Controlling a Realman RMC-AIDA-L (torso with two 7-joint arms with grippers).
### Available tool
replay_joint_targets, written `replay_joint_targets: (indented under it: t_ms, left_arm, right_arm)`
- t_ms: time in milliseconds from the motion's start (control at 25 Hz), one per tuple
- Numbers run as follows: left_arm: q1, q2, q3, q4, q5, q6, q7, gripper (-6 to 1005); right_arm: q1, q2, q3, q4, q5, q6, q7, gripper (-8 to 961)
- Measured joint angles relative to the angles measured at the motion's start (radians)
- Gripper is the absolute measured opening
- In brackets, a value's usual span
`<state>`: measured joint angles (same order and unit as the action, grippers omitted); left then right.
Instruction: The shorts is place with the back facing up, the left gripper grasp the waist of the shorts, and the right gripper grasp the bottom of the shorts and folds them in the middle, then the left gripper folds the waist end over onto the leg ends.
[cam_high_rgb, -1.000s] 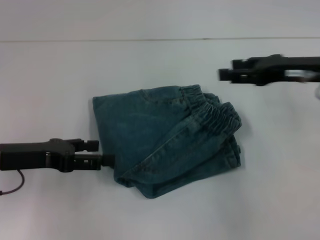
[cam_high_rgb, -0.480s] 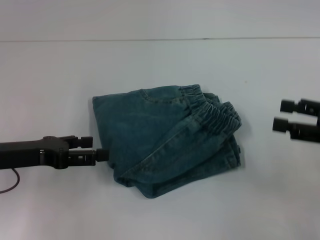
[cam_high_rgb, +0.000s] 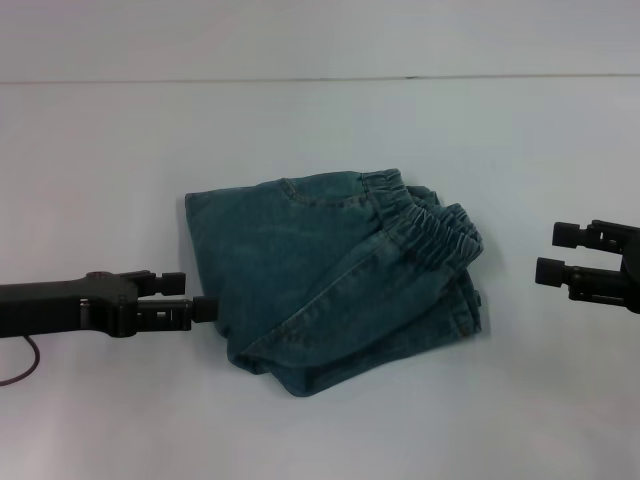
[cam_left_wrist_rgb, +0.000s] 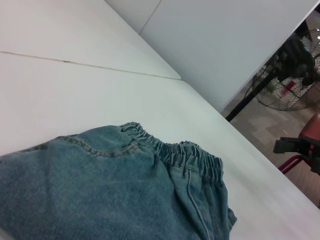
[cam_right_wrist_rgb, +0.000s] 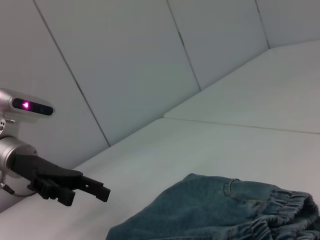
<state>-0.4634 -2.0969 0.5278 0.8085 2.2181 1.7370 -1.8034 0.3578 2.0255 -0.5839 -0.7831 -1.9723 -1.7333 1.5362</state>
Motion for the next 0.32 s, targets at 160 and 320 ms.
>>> replay_joint_targets:
  t_ms: [160,320]
  left_arm:
    - [-0.003,0.0,0.0,-0.001,0.0,-0.001,0.001,948]
    - [-0.006,0.0,0.003,-0.002,0.0,-0.001,0.001,948]
  right_arm:
    - [0.001,0.003,0.002,0.0,0.0,0.006,-0.001,796]
    - [0.001,0.003,0.002,0.001,0.0,0.011,0.0,796]
